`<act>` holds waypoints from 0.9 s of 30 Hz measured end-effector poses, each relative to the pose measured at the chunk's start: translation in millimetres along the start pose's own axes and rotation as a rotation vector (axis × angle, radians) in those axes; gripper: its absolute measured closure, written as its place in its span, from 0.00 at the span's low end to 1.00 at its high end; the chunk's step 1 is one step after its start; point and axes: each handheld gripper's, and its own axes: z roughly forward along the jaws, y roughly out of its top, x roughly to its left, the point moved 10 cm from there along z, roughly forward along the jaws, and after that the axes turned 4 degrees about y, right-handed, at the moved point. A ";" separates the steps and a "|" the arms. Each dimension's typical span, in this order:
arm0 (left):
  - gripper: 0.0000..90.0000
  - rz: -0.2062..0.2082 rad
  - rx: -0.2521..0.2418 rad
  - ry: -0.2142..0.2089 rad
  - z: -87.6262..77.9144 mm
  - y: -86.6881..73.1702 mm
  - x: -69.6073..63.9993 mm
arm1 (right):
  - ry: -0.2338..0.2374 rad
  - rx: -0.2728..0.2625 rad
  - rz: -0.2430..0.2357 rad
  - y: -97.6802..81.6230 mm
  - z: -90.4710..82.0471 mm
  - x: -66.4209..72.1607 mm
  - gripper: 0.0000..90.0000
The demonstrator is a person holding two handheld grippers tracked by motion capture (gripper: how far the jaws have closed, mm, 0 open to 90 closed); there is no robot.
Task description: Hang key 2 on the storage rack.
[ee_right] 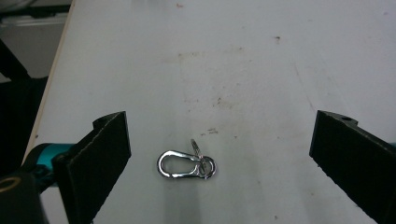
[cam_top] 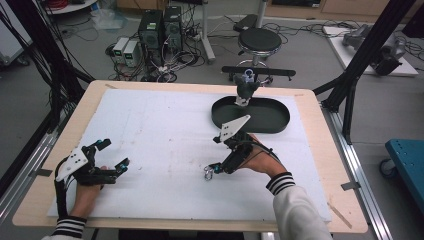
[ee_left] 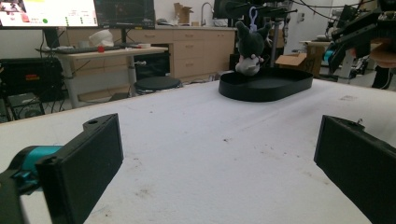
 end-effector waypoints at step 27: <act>0.02 -0.001 -0.004 0.002 -0.3 0.3 0.2 | 0.081 0.201 -0.100 -22.7 26.1 6.6 0.41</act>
